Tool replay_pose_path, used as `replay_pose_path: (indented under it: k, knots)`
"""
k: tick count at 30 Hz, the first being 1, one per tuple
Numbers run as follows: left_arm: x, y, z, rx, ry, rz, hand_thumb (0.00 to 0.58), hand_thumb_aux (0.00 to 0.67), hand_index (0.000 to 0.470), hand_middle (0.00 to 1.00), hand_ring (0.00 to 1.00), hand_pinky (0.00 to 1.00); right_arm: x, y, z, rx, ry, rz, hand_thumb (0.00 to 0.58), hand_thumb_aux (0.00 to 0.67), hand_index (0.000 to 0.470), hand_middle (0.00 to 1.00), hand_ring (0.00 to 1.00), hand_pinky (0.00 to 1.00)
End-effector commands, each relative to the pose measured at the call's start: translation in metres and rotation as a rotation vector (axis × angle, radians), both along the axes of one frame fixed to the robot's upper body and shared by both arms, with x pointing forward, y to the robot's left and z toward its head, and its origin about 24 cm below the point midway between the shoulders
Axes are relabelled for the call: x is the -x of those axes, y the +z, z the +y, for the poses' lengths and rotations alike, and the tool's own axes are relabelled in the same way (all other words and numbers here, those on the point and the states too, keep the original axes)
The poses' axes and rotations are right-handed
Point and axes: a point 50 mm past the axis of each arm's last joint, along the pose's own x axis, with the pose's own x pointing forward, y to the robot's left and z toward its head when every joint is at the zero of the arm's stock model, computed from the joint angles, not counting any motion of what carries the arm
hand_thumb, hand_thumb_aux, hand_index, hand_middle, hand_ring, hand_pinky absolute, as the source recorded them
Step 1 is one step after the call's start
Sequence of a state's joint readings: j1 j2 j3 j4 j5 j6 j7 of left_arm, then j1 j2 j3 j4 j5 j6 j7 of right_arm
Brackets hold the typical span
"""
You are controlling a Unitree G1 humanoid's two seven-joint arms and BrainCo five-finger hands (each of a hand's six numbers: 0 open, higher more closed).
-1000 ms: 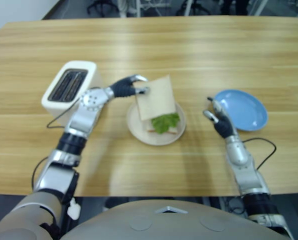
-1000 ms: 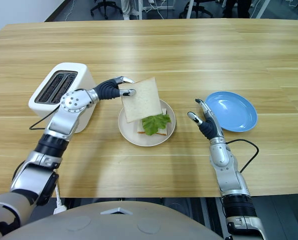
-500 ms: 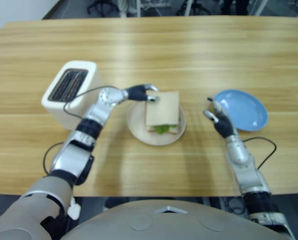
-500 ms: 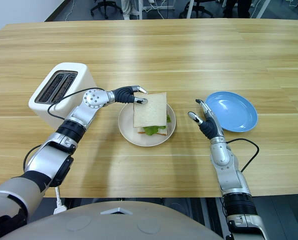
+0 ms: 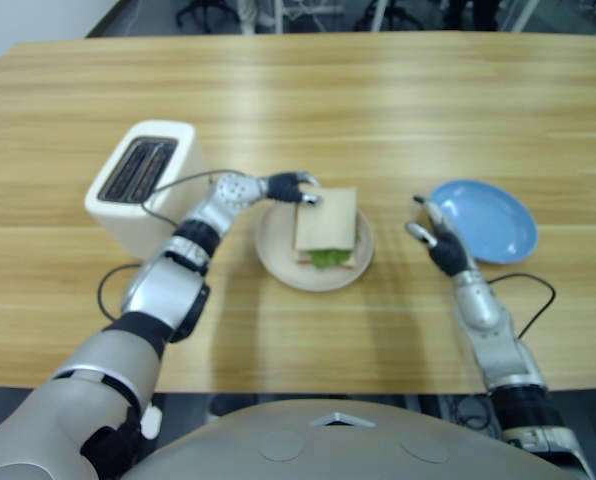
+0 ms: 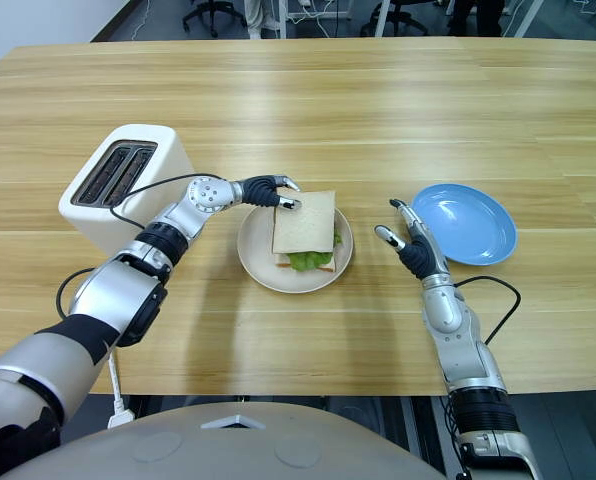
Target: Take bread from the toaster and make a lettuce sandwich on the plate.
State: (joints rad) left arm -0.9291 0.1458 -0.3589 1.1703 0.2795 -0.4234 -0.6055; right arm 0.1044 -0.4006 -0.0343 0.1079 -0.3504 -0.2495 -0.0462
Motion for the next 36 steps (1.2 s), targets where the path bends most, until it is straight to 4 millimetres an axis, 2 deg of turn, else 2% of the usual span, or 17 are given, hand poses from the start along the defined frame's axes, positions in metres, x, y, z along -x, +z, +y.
replay_pose_path:
  k: [1,8,14,18,29,36]
  knots:
    - [0.002,-0.011,0.000,-0.083,0.004,0.008,0.580,0.670,0.460,1.00,1.00,1.00,0.002,0.009,0.007,0.048,0.047,-0.030,0.000,0.000,0.000,0.00,0.00,0.00]
    - [0.003,-0.022,0.003,-0.224,0.010,-0.061,0.580,0.670,0.460,1.00,1.00,1.00,0.016,0.029,0.046,0.243,0.278,-0.143,0.000,0.000,0.000,0.00,0.00,0.00]
    - [0.006,-0.031,0.003,-0.300,0.000,-0.091,0.580,0.670,0.460,1.00,1.00,1.00,0.025,0.030,0.073,0.405,0.429,-0.184,0.000,0.000,0.000,0.00,0.00,0.00]
    - [0.008,-0.035,0.003,-0.330,-0.001,-0.102,0.580,0.670,0.460,1.00,1.00,1.00,0.029,0.025,0.084,0.487,0.505,-0.189,0.000,0.000,0.000,0.00,0.00,0.00]
    - [0.011,-0.042,0.001,-0.344,0.000,-0.105,0.580,0.670,0.460,1.00,1.00,1.00,0.015,-0.007,0.096,0.685,0.565,-0.129,0.000,0.000,0.000,0.00,0.00,0.00]
    - [0.010,-0.040,0.002,-0.335,0.003,-0.111,0.580,0.670,0.460,1.00,1.00,1.00,0.012,-0.045,0.091,0.836,0.619,0.056,0.000,0.000,0.000,0.00,0.00,0.00]
